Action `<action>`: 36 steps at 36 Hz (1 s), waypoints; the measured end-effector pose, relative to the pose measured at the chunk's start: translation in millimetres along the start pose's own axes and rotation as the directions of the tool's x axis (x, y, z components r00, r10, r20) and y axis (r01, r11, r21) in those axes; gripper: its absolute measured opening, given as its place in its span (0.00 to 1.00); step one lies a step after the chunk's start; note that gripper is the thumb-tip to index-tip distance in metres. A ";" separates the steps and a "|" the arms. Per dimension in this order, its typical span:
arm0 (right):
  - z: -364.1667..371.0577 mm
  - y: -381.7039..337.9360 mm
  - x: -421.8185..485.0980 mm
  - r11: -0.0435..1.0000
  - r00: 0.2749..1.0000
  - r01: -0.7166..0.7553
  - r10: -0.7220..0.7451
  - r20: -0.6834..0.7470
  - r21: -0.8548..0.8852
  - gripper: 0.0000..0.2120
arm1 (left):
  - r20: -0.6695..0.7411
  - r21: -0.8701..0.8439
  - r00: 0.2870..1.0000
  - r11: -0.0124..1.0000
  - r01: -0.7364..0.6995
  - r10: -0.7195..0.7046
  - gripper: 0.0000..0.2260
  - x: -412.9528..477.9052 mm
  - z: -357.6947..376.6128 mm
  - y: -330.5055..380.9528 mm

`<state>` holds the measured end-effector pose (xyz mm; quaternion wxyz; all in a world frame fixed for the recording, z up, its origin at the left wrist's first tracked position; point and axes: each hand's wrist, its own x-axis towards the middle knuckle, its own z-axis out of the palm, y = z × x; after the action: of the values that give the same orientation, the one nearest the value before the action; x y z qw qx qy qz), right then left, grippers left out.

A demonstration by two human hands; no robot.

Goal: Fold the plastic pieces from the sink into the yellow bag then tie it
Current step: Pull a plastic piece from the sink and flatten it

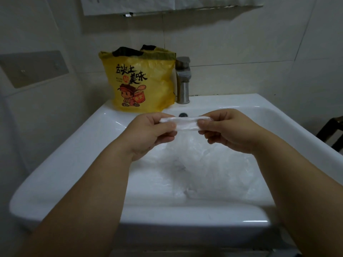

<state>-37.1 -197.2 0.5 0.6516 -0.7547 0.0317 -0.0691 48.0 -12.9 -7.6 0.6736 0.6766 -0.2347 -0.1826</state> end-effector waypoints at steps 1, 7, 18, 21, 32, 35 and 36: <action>-0.2 -1.1 -0.7 0.999 1.000 -0.005 0.005 0.010 0.031 0.06 | 0.004 -0.009 1.000 1.000 0.013 -0.013 0.07 -0.3 0.1 0.7; -0.8 -4.6 -3.3 0.992 1.000 -0.003 0.002 0.008 0.126 0.10 | 0.052 -0.004 0.994 0.995 0.100 -0.099 0.07 -4.1 0.6 3.0; -0.8 -8.5 -4.1 0.937 0.997 0.063 -0.077 0.026 0.344 0.18 | 0.137 -0.291 0.990 0.955 0.061 -0.022 0.21 -8.9 5.6 12.3; -1.8 -8.4 -3.9 0.949 0.995 0.074 -0.092 0.044 0.307 0.19 | 0.177 -0.303 0.984 0.950 0.074 -0.020 0.15 -10.4 2.6 13.9; -2.0 -3.1 -2.2 0.998 0.998 -0.044 0.045 -0.040 0.047 0.13 | 0.007 -0.076 1.000 0.997 -0.008 0.009 0.07 -0.3 1.9 1.9; 3.0 -0.7 -0.1 0.998 0.995 -0.035 0.031 -0.091 -0.048 0.08 | -0.070 0.025 0.995 0.997 -0.069 0.071 0.05 3.7 2.7 -1.7; 6.0 -0.1 0.4 0.999 0.994 -0.020 0.014 -0.106 -0.050 0.05 | -0.107 0.028 0.989 0.995 -0.101 0.103 0.04 4.8 2.7 -1.8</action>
<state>-35.9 -191.3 -0.2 0.6302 -0.7660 0.0744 -0.1026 50.5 -17.9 -9.1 0.6861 0.6803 -0.2341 -0.1084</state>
